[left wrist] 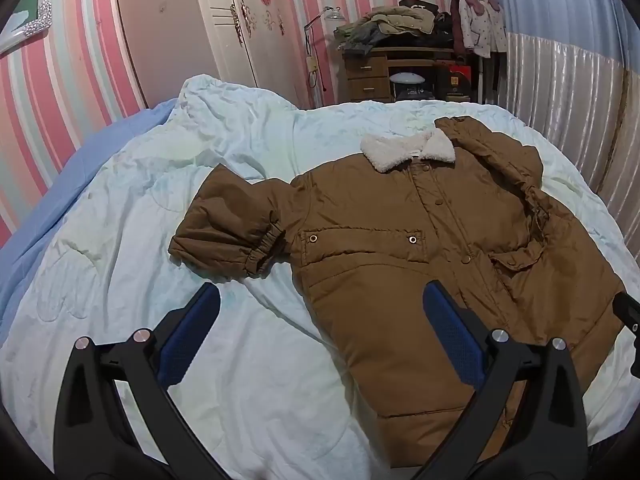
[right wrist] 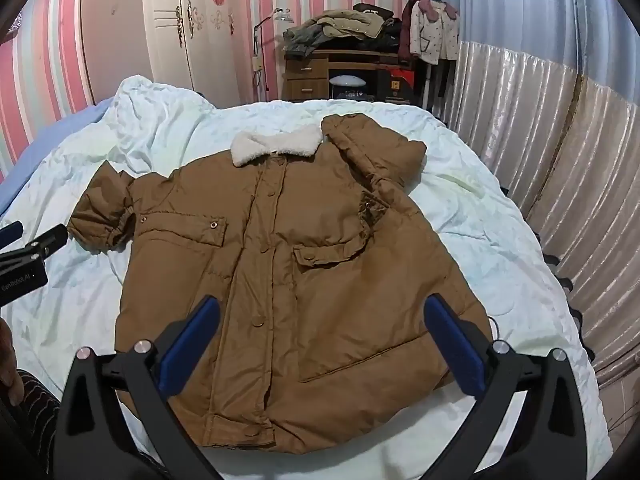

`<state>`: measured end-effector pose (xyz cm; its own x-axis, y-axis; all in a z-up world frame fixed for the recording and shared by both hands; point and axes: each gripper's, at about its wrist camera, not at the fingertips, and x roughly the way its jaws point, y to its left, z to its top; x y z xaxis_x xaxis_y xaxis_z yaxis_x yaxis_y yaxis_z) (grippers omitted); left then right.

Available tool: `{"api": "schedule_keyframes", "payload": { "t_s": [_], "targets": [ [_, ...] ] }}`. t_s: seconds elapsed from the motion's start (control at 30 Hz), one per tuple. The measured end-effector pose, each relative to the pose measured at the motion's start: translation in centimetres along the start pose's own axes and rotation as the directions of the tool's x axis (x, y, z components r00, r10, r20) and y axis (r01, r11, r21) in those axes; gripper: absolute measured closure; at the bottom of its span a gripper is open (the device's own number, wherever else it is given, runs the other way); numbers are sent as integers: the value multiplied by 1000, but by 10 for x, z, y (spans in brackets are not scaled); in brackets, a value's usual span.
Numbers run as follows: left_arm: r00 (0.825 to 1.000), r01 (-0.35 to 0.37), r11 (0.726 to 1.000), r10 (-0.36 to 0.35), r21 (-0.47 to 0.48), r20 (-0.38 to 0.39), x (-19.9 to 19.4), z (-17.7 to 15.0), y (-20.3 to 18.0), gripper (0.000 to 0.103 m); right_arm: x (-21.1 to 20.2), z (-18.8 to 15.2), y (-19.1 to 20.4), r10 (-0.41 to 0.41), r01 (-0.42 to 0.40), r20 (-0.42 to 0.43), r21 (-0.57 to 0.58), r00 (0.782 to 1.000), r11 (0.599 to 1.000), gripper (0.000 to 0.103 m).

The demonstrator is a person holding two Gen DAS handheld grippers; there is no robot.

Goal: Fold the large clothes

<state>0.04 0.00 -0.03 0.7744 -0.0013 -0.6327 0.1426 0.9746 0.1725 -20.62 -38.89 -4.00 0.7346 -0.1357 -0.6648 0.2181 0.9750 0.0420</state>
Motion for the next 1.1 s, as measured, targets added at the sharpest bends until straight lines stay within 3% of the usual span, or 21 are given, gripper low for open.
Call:
{"api": "schedule_keyframes", "payload": {
  "t_s": [1.1],
  "targets": [
    [1000,-9,1000,9,8,3,9,-6,1,3,-9,4,-3,-33,34,39,-8,999,999,1]
  ]
}}
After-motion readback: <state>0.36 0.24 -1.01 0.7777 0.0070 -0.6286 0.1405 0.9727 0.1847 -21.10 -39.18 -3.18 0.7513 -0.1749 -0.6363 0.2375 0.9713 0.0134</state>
